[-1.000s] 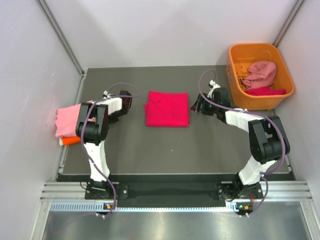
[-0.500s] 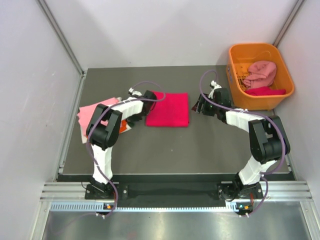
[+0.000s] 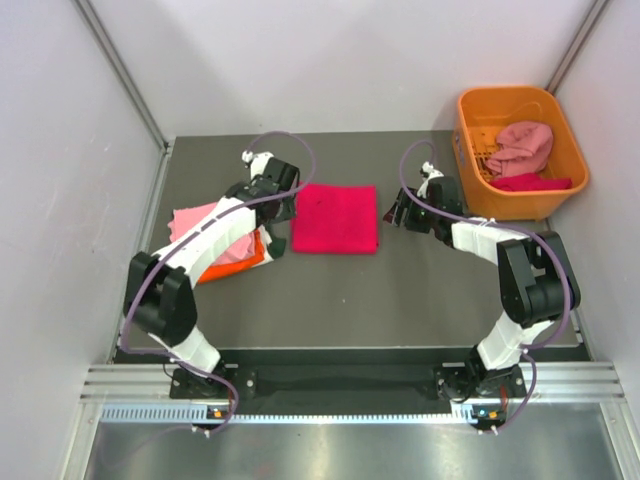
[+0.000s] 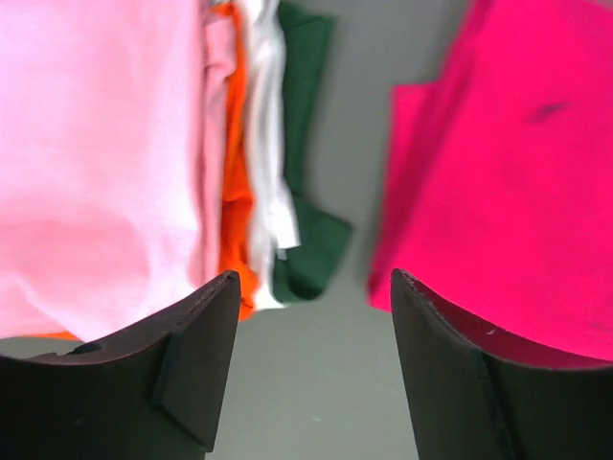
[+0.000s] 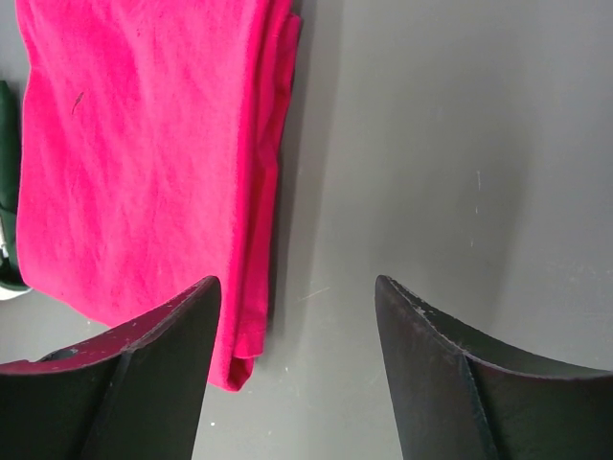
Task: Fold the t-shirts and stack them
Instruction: Fold the tshirt
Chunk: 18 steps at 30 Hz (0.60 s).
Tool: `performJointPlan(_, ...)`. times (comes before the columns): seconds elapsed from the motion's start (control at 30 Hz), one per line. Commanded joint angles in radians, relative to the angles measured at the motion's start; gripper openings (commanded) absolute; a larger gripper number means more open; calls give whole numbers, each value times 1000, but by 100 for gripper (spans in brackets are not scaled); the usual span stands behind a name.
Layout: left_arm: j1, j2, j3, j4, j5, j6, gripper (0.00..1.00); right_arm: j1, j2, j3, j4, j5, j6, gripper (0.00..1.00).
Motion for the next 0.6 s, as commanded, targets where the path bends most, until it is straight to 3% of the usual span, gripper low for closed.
performJointPlan(0.0, 2, -75, -40, 84, 131, 16, 71, -7, -39, 4, 24, 7, 0, 67)
performJointPlan(0.17, 58, -79, -75, 203, 286, 49, 71, -5, -45, 6, 22, -9, -2, 70)
performJointPlan(0.3, 118, -42, -111, 315, 417, 64, 81, -7, -14, 35, 16, -49, -2, 86)
performJointPlan(0.33, 134, -31, -109, 332, 444, 67, 88, -7, -1, 52, 4, -57, -5, 87)
performJointPlan(0.57, 172, 167, 6, 386, 538, 73, 85, -20, 197, 248, -83, -206, 23, 83)
